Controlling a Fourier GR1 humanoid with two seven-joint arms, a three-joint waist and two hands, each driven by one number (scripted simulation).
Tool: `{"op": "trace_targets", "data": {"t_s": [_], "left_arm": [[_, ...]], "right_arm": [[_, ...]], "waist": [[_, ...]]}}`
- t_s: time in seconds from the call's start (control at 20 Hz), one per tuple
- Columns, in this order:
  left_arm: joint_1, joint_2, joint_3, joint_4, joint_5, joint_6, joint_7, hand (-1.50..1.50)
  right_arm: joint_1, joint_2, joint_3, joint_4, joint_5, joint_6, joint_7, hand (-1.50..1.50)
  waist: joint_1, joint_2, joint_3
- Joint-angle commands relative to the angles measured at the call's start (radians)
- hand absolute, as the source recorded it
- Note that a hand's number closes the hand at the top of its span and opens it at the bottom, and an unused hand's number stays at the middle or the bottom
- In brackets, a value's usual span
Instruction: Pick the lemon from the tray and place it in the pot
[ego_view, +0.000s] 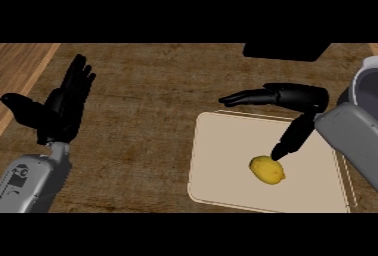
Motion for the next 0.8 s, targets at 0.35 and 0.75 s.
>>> {"op": "trace_targets", "data": {"t_s": [0.35,0.75], "left_arm": [[0.036,0.029,0.04,-0.032,0.005,0.001,0.018,0.0],[0.086,0.035,0.059,-0.071,-0.002,0.01,0.031,0.0]], "right_arm": [[-0.078,-0.109,0.325,-0.021,0.312,0.023,-0.357,-1.5],[-0.104,-0.134,0.425,0.044,0.331,-0.063,-0.484,-1.5]], "waist": [[-0.038,-0.006,-0.003],[-0.061,-0.013,-0.004]]}}
